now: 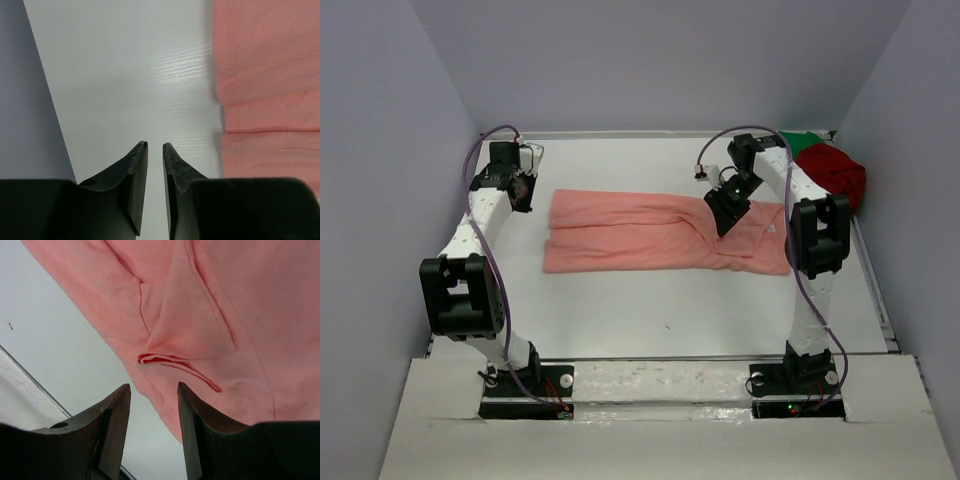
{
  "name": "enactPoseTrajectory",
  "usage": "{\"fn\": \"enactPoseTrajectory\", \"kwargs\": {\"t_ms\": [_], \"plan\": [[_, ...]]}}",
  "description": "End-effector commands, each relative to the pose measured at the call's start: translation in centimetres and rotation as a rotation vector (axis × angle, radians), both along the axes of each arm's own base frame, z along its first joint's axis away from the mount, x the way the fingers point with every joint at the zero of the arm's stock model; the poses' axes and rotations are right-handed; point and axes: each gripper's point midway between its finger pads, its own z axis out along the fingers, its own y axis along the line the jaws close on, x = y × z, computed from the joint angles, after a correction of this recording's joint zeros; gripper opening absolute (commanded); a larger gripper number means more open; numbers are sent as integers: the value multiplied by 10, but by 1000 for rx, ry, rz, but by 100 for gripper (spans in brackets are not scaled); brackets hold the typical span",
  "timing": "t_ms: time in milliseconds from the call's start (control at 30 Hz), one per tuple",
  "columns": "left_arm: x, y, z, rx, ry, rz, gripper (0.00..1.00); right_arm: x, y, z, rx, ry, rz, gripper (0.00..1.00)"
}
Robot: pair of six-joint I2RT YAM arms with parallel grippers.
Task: Fold and stack the t-shirts
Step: Fold the other side of the tshirt into a rectangle
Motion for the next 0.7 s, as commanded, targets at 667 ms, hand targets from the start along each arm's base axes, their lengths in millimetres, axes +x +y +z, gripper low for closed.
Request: {"fn": "enactPoseTrajectory", "kwargs": {"t_ms": [667], "plan": [[-6,2,7,24,-15,0,32,53,5,-28,-38,-102,-54,49]]}}
